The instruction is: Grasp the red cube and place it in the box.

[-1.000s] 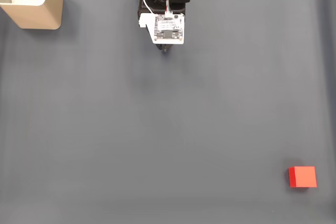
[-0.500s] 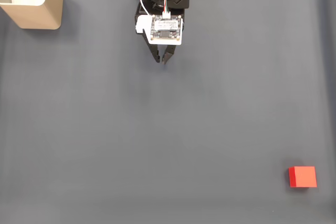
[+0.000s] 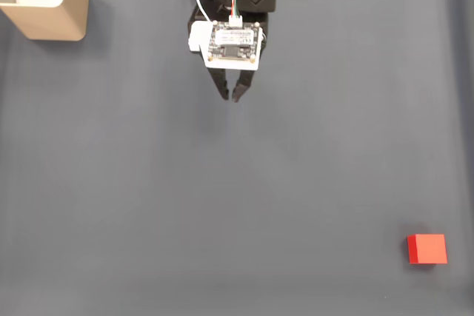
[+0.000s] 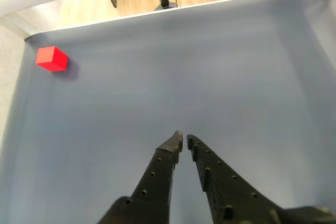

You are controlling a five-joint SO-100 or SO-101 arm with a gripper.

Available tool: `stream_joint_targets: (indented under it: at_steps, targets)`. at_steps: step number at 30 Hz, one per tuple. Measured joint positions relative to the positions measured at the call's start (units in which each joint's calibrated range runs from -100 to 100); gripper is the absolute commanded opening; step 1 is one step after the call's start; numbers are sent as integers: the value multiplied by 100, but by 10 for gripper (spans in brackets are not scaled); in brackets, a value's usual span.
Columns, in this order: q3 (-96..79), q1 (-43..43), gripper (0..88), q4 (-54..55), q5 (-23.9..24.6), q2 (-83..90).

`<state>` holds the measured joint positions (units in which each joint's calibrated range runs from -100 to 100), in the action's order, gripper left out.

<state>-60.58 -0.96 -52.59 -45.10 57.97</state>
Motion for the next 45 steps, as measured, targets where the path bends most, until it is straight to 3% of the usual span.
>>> stream_joint_targets:
  at_steps: [22, 45]
  targets:
    - [3978, -1039, 1, 0, -181, -3847]
    - [6998, -2426, 40, 0, -342, -6687]
